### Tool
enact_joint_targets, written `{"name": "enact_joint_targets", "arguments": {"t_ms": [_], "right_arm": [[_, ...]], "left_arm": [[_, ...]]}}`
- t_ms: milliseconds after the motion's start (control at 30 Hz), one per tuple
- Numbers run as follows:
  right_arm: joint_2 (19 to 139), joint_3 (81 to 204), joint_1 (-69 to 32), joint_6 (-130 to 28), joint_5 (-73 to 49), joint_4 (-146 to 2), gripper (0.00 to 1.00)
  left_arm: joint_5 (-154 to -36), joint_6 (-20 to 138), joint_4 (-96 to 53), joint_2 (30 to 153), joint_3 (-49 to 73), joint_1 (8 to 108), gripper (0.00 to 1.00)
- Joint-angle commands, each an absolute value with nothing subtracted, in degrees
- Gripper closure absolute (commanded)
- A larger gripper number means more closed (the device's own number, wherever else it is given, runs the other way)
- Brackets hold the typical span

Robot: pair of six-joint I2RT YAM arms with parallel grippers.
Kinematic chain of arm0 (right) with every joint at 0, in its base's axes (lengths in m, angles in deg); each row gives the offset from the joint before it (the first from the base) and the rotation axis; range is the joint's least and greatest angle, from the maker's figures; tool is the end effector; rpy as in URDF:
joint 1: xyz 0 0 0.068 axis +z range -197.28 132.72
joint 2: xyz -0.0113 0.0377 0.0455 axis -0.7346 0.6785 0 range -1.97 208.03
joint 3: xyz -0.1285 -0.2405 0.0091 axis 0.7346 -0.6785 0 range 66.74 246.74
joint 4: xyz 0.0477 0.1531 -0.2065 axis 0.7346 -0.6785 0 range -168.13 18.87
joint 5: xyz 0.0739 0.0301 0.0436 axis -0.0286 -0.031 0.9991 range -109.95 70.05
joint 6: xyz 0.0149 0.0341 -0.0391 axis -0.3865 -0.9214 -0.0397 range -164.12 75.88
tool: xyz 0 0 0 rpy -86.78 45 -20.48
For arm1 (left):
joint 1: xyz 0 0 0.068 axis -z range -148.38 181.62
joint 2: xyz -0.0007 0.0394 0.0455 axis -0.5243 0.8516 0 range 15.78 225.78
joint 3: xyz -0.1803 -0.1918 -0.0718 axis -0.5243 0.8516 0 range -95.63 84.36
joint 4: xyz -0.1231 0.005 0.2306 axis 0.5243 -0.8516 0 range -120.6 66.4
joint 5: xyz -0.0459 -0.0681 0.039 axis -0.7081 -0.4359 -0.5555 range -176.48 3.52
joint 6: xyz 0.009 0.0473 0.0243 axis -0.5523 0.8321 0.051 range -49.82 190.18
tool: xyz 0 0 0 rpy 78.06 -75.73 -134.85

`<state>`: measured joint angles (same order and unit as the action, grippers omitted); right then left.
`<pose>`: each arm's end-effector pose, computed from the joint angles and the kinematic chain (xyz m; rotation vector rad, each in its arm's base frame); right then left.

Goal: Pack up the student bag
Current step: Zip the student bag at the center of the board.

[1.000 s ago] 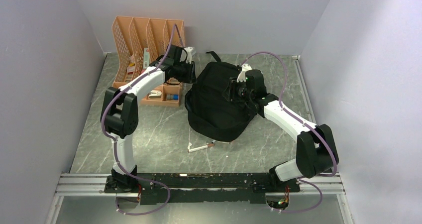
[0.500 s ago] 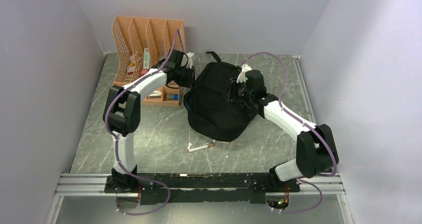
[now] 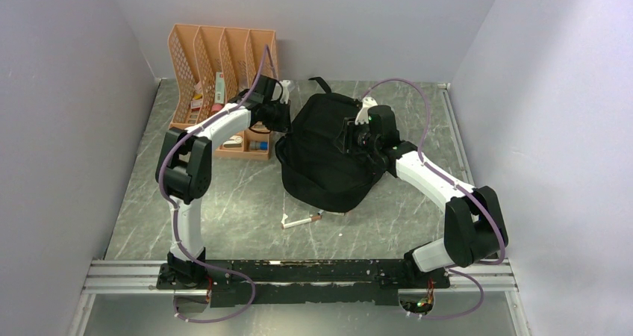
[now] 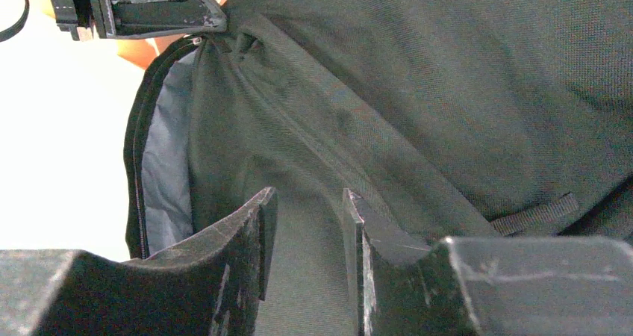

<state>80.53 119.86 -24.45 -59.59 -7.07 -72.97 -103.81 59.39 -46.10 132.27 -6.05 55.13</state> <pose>0.2932 0.1321 0.2509 -0.2759 2.1483 0.6298 0.4137 -0.1915 0.2151 0.4139 2.4328 -0.6333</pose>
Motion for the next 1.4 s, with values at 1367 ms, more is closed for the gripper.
{"name": "enact_joint_targets", "arguments": {"t_ms": [1367], "right_arm": [[82.1, 119.8, -24.7, -59.4, -5.8, -72.1, 0.59]], "left_arm": [[-104.6, 55.7, -38.1, 121.1, 2.6, 53.4, 0.95]]}}
